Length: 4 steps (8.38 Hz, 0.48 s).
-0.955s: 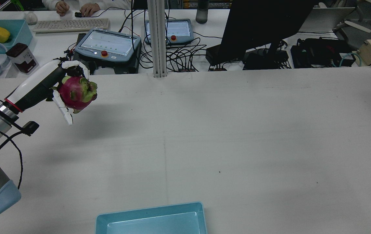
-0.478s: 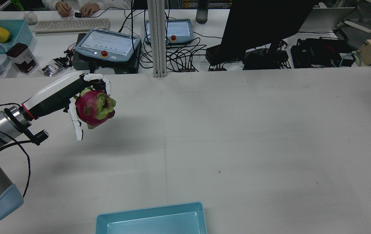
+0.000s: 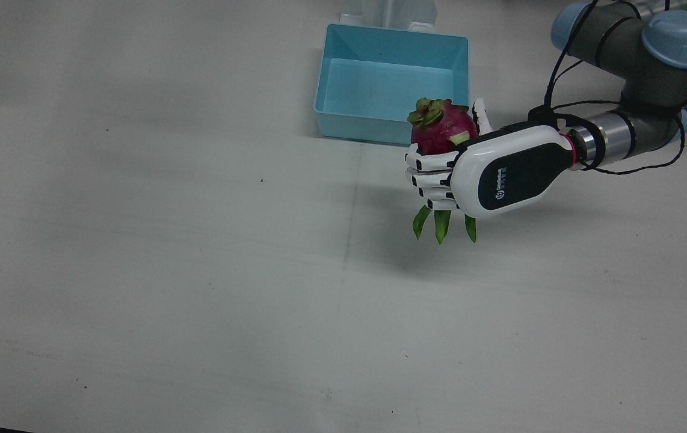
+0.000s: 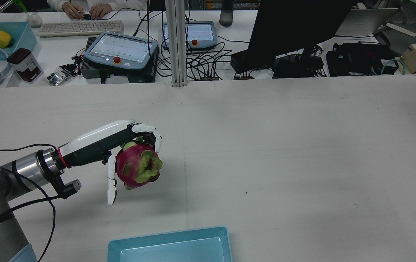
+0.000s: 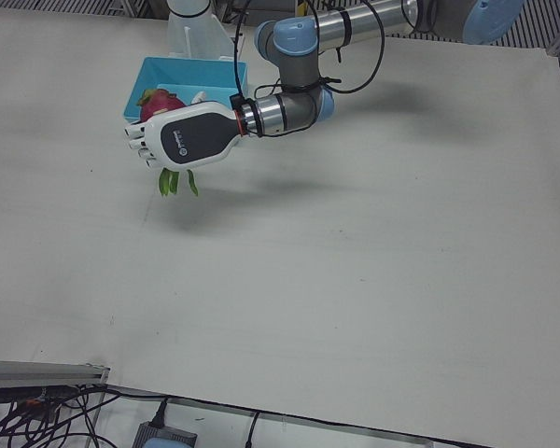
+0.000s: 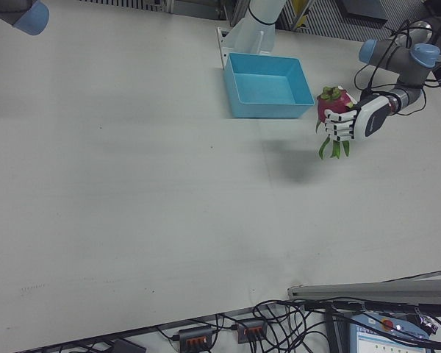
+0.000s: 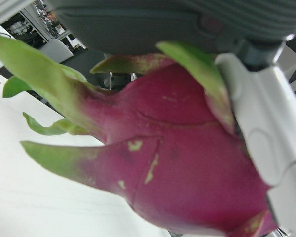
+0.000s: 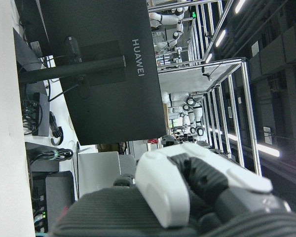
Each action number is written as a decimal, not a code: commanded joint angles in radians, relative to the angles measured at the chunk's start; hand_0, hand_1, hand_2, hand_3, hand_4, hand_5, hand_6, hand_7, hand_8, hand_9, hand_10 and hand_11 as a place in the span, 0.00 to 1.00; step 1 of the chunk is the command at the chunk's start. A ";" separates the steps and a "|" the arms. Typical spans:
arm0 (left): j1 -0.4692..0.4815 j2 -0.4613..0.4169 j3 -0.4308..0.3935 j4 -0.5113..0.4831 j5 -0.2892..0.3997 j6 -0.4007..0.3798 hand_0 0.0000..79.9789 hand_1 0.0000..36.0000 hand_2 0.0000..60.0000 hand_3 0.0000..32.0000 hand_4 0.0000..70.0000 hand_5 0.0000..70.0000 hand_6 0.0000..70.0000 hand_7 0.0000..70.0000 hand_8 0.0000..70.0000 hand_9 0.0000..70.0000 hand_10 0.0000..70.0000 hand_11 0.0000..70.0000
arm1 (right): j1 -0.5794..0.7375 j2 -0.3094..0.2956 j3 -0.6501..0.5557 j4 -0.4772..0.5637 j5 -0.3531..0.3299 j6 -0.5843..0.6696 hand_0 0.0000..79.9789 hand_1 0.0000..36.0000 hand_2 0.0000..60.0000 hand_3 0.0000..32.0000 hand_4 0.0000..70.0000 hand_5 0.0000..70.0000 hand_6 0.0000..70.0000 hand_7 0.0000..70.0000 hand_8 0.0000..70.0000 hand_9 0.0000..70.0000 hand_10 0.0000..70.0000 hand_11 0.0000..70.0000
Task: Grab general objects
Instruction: 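Carry the dragon fruit with the left hand toward the blue tray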
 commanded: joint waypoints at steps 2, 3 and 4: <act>0.194 0.000 -0.032 -0.019 -0.012 0.062 0.67 0.94 1.00 0.00 0.97 1.00 1.00 1.00 1.00 1.00 1.00 1.00 | 0.000 0.000 0.000 0.002 0.000 -0.001 0.00 0.00 0.00 0.00 0.00 0.00 0.00 0.00 0.00 0.00 0.00 0.00; 0.256 -0.001 -0.035 -0.022 -0.014 0.087 0.66 0.96 1.00 0.00 0.95 1.00 1.00 1.00 1.00 1.00 1.00 1.00 | 0.000 0.000 0.000 0.002 0.000 0.001 0.00 0.00 0.00 0.00 0.00 0.00 0.00 0.00 0.00 0.00 0.00 0.00; 0.278 -0.001 -0.041 -0.020 -0.020 0.119 0.67 0.97 1.00 0.00 0.94 1.00 1.00 1.00 1.00 1.00 1.00 1.00 | 0.000 0.000 0.001 0.002 0.000 -0.001 0.00 0.00 0.00 0.00 0.00 0.00 0.00 0.00 0.00 0.00 0.00 0.00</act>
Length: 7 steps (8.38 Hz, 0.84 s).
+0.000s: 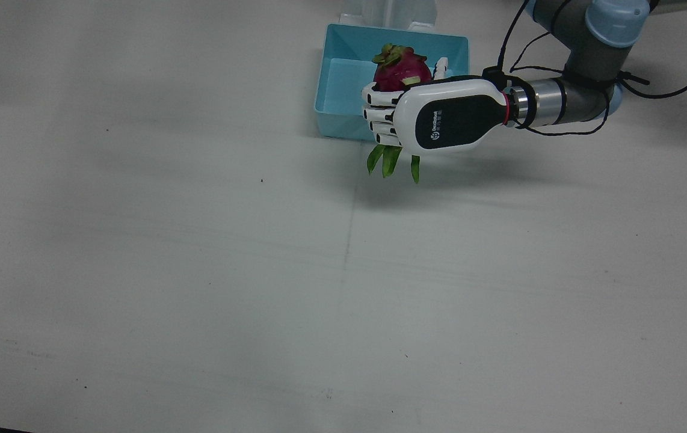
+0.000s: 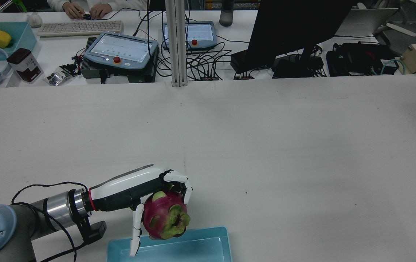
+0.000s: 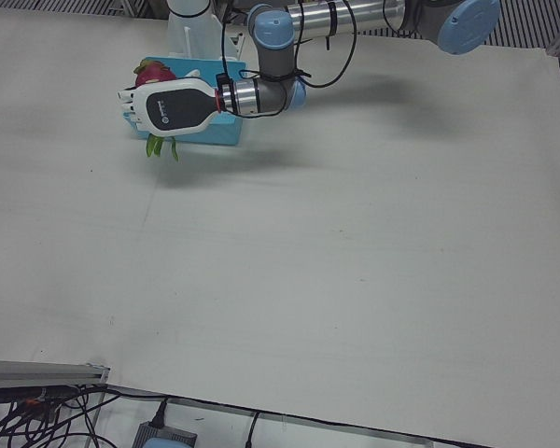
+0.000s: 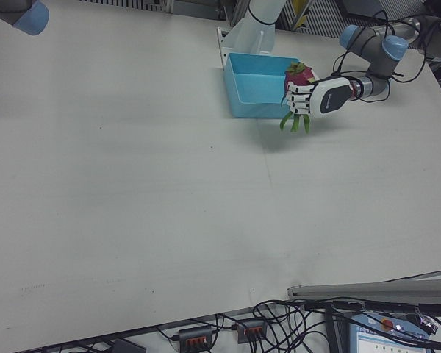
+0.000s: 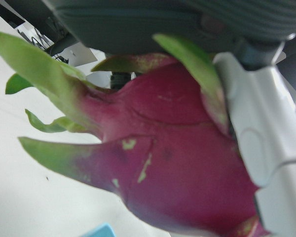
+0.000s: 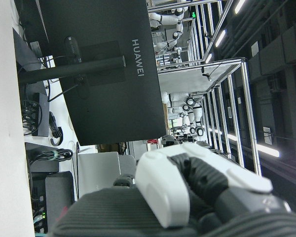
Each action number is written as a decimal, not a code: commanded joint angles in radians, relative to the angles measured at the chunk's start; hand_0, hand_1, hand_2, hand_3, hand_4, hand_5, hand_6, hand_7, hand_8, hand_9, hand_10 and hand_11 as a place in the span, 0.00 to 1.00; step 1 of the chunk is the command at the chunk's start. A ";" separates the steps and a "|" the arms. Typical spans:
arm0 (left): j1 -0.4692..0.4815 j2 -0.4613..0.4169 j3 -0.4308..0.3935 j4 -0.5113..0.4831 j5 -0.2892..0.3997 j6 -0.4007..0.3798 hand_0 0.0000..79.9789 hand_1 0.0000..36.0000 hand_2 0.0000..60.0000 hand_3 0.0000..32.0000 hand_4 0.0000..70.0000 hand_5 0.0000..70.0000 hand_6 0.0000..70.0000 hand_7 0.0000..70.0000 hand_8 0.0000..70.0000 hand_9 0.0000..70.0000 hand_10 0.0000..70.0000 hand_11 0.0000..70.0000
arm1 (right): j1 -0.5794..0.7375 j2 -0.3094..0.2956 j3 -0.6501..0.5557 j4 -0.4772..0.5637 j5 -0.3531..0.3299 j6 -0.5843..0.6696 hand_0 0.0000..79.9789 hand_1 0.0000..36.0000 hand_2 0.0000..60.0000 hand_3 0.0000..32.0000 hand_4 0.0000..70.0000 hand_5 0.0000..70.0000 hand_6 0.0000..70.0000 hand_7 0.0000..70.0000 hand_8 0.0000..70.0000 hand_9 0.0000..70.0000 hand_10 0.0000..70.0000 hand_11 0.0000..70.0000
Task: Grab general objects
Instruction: 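Carry the dragon fruit with the left hand toward the blue tray, then lower the dragon fruit onto the tray and open the left hand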
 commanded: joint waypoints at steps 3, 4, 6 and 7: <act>0.136 -0.001 -0.009 -0.028 -0.010 0.051 0.71 1.00 1.00 0.00 0.93 1.00 1.00 1.00 1.00 1.00 1.00 1.00 | 0.000 0.000 0.000 0.000 0.000 -0.001 0.00 0.00 0.00 0.00 0.00 0.00 0.00 0.00 0.00 0.00 0.00 0.00; 0.140 -0.001 -0.009 -0.036 -0.010 0.051 0.71 0.63 0.83 0.00 0.77 1.00 1.00 1.00 0.84 1.00 0.76 1.00 | 0.000 0.000 0.000 0.000 0.000 -0.001 0.00 0.00 0.00 0.00 0.00 0.00 0.00 0.00 0.00 0.00 0.00 0.00; 0.149 -0.001 -0.010 -0.047 -0.010 0.051 0.72 0.46 0.00 0.00 0.36 0.35 0.33 0.40 0.23 0.19 0.15 0.24 | 0.000 0.000 0.000 0.000 0.000 -0.001 0.00 0.00 0.00 0.00 0.00 0.00 0.00 0.00 0.00 0.00 0.00 0.00; 0.149 -0.001 -0.010 -0.047 -0.010 0.051 0.72 0.44 0.00 0.00 0.32 0.00 0.22 0.25 0.14 0.05 0.09 0.15 | 0.000 0.000 0.000 0.000 0.000 -0.001 0.00 0.00 0.00 0.00 0.00 0.00 0.00 0.00 0.00 0.00 0.00 0.00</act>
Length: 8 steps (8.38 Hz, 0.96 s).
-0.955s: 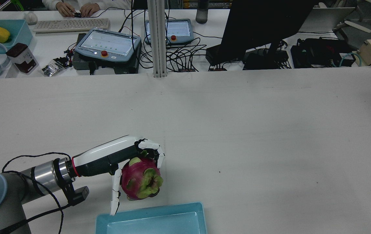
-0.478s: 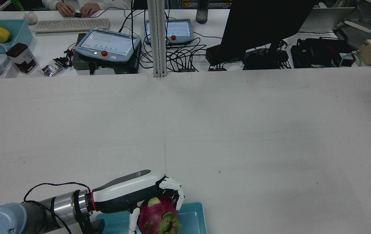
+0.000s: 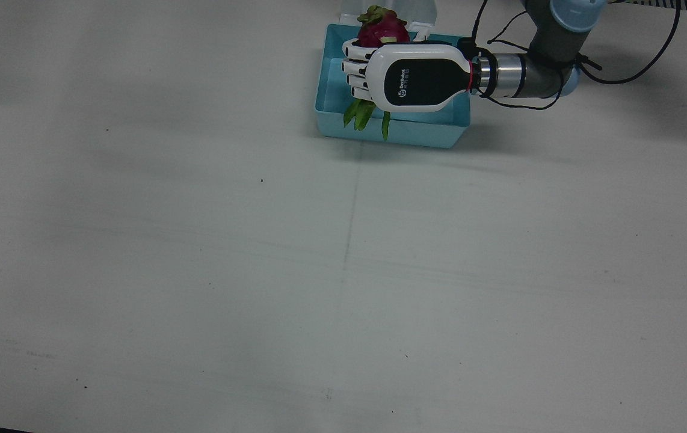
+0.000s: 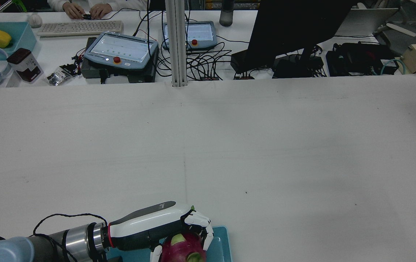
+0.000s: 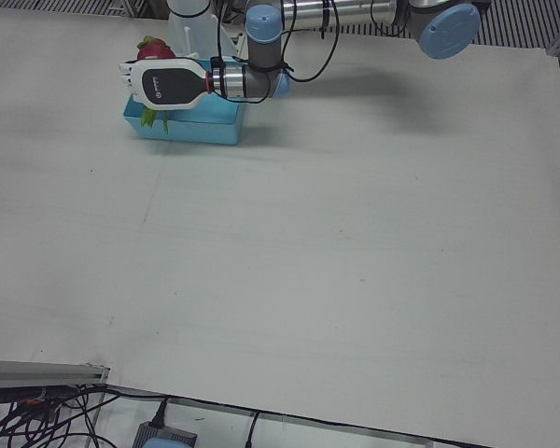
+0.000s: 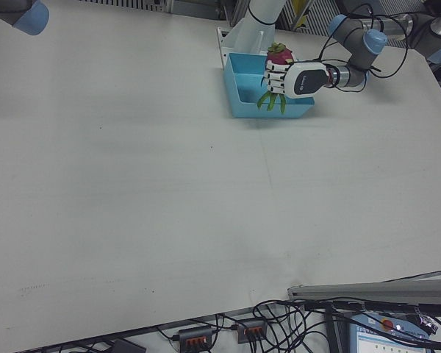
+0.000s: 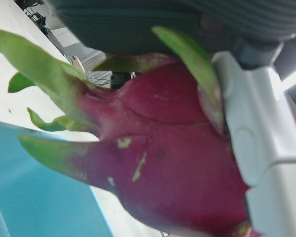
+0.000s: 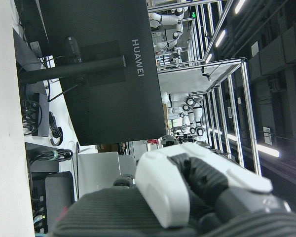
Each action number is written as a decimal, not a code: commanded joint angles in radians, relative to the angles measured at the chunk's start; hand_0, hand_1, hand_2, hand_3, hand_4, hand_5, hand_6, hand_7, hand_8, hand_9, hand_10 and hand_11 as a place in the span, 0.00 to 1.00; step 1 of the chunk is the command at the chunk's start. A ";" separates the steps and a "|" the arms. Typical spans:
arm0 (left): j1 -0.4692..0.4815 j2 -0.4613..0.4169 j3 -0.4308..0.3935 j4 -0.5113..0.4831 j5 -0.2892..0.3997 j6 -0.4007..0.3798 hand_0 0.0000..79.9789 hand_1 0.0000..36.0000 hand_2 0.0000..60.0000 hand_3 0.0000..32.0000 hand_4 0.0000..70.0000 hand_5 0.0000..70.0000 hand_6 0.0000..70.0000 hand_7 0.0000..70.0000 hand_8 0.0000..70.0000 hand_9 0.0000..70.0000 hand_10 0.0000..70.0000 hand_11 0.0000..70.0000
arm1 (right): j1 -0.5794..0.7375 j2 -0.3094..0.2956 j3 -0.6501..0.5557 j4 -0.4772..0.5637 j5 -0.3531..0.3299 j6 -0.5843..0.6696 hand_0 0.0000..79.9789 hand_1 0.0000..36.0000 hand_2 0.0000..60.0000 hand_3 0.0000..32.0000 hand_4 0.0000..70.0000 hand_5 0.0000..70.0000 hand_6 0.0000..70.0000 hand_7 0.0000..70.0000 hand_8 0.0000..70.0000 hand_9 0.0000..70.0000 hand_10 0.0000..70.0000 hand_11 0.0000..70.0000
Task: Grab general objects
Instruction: 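Lower the dragon fruit onto the tray and open the left hand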
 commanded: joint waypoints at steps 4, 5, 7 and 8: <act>0.002 0.002 -0.002 -0.007 0.002 -0.008 0.68 0.38 0.00 0.00 0.27 0.00 0.17 0.22 0.10 0.02 0.05 0.10 | 0.000 0.000 0.000 0.000 0.000 0.001 0.00 0.00 0.00 0.00 0.00 0.00 0.00 0.00 0.00 0.00 0.00 0.00; -0.001 0.006 -0.017 -0.005 0.002 -0.009 0.68 0.38 0.00 0.00 0.27 0.00 0.16 0.17 0.08 0.01 0.04 0.08 | 0.000 0.000 0.000 0.000 0.000 0.001 0.00 0.00 0.00 0.00 0.00 0.00 0.00 0.00 0.00 0.00 0.00 0.00; 0.000 0.011 -0.013 -0.004 0.003 -0.009 0.69 0.39 0.00 0.00 0.27 0.00 0.15 0.15 0.08 0.01 0.03 0.06 | 0.000 0.000 -0.002 0.000 0.000 -0.001 0.00 0.00 0.00 0.00 0.00 0.00 0.00 0.00 0.00 0.00 0.00 0.00; 0.002 0.024 -0.007 -0.008 0.002 -0.008 0.68 0.39 0.00 0.00 0.28 0.00 0.17 0.17 0.08 0.01 0.04 0.07 | 0.000 0.000 -0.002 0.000 0.000 -0.001 0.00 0.00 0.00 0.00 0.00 0.00 0.00 0.00 0.00 0.00 0.00 0.00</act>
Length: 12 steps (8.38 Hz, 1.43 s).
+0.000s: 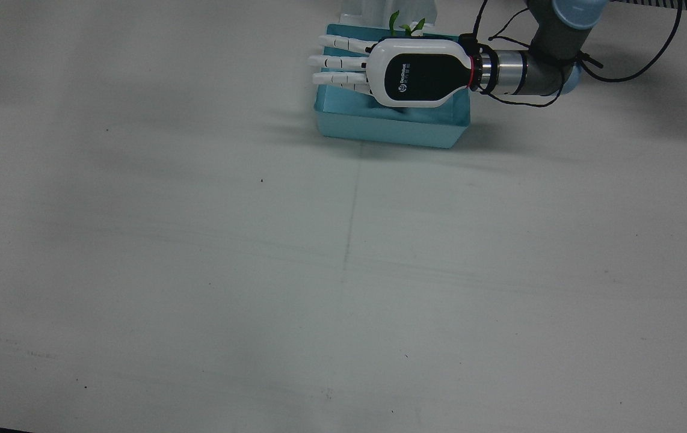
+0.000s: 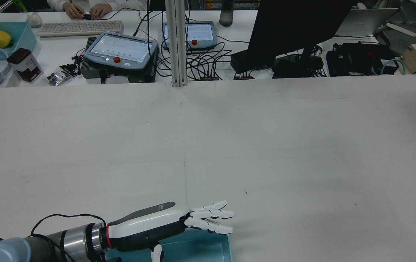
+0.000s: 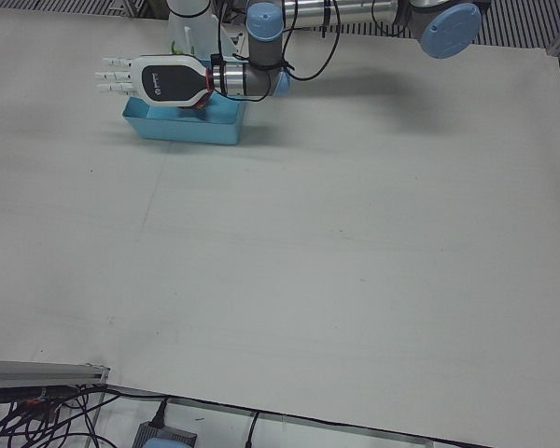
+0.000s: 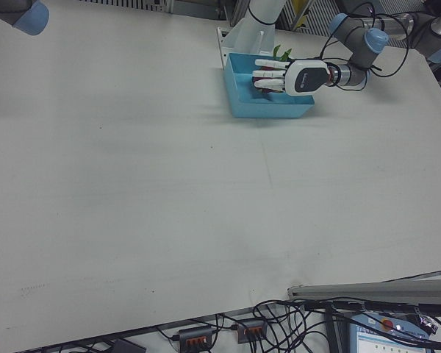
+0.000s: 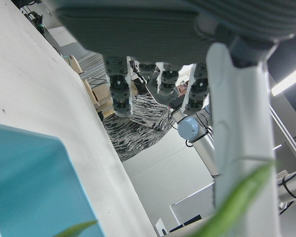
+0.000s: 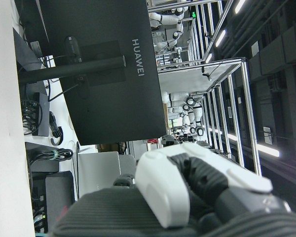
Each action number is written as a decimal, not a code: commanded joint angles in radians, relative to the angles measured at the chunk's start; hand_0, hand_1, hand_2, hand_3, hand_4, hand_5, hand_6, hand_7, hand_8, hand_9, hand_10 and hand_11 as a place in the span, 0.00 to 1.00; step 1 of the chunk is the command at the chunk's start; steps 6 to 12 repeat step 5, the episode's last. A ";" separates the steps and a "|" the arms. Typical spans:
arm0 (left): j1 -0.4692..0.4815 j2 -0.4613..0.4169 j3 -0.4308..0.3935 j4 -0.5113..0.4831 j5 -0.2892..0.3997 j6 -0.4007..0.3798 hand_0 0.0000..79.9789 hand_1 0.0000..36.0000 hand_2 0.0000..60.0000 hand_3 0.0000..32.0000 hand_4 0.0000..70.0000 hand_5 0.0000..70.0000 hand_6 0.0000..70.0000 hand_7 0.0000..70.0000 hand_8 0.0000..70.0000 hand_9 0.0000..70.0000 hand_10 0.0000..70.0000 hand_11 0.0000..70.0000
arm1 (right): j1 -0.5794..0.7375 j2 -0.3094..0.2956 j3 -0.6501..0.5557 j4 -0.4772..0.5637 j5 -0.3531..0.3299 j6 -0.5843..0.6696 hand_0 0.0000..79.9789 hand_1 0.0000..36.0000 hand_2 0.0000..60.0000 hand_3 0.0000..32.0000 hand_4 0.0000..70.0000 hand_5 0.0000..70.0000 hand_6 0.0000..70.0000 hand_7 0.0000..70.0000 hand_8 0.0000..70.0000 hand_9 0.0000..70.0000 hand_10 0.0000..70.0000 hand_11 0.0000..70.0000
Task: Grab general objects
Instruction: 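Lower the dragon fruit onto the tray and open the left hand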
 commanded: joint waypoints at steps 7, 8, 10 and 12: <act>-0.213 0.071 0.123 -0.054 -0.021 -0.107 0.70 0.50 0.02 0.00 0.31 0.04 0.24 0.43 0.13 0.12 0.09 0.16 | 0.000 0.000 0.001 -0.002 0.000 0.001 0.00 0.00 0.00 0.00 0.00 0.00 0.00 0.00 0.00 0.00 0.00 0.00; -0.213 0.071 0.123 -0.054 -0.021 -0.107 0.70 0.50 0.02 0.00 0.31 0.04 0.24 0.43 0.13 0.12 0.09 0.16 | 0.000 0.000 0.001 -0.002 0.000 0.001 0.00 0.00 0.00 0.00 0.00 0.00 0.00 0.00 0.00 0.00 0.00 0.00; -0.213 0.071 0.123 -0.054 -0.021 -0.107 0.70 0.50 0.02 0.00 0.31 0.04 0.24 0.43 0.13 0.12 0.09 0.16 | 0.000 0.000 0.001 -0.002 0.000 0.001 0.00 0.00 0.00 0.00 0.00 0.00 0.00 0.00 0.00 0.00 0.00 0.00; -0.213 0.071 0.123 -0.054 -0.021 -0.107 0.70 0.50 0.02 0.00 0.31 0.04 0.24 0.43 0.13 0.12 0.09 0.16 | 0.000 0.000 0.001 -0.002 0.000 0.001 0.00 0.00 0.00 0.00 0.00 0.00 0.00 0.00 0.00 0.00 0.00 0.00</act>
